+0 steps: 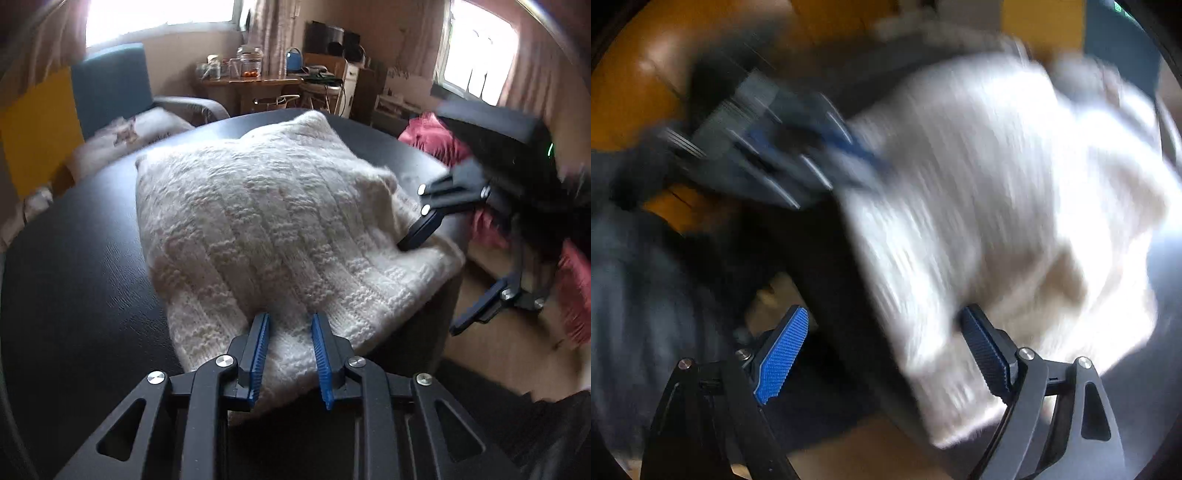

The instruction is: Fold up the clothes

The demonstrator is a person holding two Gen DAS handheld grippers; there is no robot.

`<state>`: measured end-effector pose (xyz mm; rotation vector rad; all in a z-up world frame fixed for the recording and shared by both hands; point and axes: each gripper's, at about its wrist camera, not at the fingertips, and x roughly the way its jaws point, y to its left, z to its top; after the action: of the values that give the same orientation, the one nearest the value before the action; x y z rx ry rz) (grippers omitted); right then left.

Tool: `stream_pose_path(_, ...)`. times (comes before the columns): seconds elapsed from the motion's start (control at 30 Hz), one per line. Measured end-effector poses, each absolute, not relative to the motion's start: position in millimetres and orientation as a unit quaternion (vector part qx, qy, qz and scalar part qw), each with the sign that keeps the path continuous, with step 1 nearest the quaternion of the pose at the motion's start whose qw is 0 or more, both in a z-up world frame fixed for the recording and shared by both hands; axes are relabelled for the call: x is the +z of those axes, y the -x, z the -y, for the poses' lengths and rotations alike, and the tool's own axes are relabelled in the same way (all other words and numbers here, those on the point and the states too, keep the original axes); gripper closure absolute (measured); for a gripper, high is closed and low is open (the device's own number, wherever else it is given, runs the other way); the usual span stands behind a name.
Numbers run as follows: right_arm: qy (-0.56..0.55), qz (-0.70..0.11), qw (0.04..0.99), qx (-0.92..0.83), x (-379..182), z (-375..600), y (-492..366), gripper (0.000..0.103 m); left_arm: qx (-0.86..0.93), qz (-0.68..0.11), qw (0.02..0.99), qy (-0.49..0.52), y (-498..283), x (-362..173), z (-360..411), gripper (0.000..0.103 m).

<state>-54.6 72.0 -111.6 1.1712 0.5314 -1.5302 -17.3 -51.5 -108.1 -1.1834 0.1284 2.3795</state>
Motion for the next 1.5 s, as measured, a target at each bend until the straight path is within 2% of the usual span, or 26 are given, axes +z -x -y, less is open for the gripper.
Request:
stream_pose_path(0.13, -0.52, -0.174, 0.529, -0.647, -121, -93, 71, 0.016, 0.866, -0.027, 0.256, 0.428, 19, -108, 61, 0.08)
stream_pose_path(0.23, -0.522, -0.195, 0.517, -0.65, -120, -94, 69, 0.016, 0.862, 0.081, 0.267, 0.422, 23, -101, 89, 0.08)
stream_pose_path(0.3, -0.507, -0.214, 0.511, -0.66, -104, -92, 70, 0.016, 0.868, 0.127, 0.252, 0.408, 23, -95, 111, 0.08)
stream_pose_path(0.43, -0.433, -0.228, 0.5, -0.715, -59, -84, 84, 0.016, 0.889, 0.156, 0.225, 0.367, 53, -68, 135, 0.08)
stream_pose_path(0.53, -0.443, -0.244, 0.467, -0.726, -72, -69, 110, 0.016, 0.893, 0.123, 0.21, 0.378, 86, -58, 121, 0.08)
stream_pose_path(0.63, -0.465, -0.264, 0.432, -0.726, -92, -53, 137, 0.016, 0.878, 0.033, 0.191, 0.437, 117, -73, 85, 0.08)
stream_pose_path(0.7, -0.48, -0.278, 0.409, -0.725, -106, -42, 155, 0.016, 0.873, 0.004, 0.187, 0.45, 122, -89, 76, 0.079)
stream_pose_path(0.73, -0.482, -0.269, 0.405, -0.729, -111, -44, 161, 0.012, 0.876, -0.004, 0.189, 0.444, 120, -91, 73, 0.079)
stream_pose_path(0.83, -0.507, -0.156, 0.414, -0.74, -116, -77, 181, 0.011, 0.879, -0.001, 0.19, 0.436, 115, -89, 75, 0.079)
stream_pose_path(0.97, -0.486, -0.025, 0.44, -0.755, -102, -116, 186, 0.011, 0.883, 0.021, 0.21, 0.42, 117, -72, 83, 0.079)
stream_pose_path(1.1, -0.451, 0.034, 0.471, -0.758, -95, -140, 177, 0.011, 0.884, -0.005, 0.247, 0.397, 120, -58, 68, 0.079)
stream_pose_path(1.37, -0.407, 0.134, 0.509, -0.746, -91, -137, 114, 0.011, 0.849, -0.136, 0.307, 0.409, 123, -66, -21, 0.079)
stream_pose_path(1.4, -0.405, 0.149, 0.507, -0.746, -99, -123, 116, 0.011, 0.843, -0.139, 0.314, 0.414, 123, -69, -26, 0.079)
stream_pose_path(1.43, -0.402, 0.171, 0.509, -0.742, -104, -104, 118, 0.011, 0.832, -0.13, 0.332, 0.425, 125, -73, -30, 0.084)
stream_pose_path(1.5, -0.392, 0.227, 0.506, -0.734, -108, -106, 120, 0.007, 0.829, -0.12, 0.34, 0.428, 123, -76, -28, 0.082)
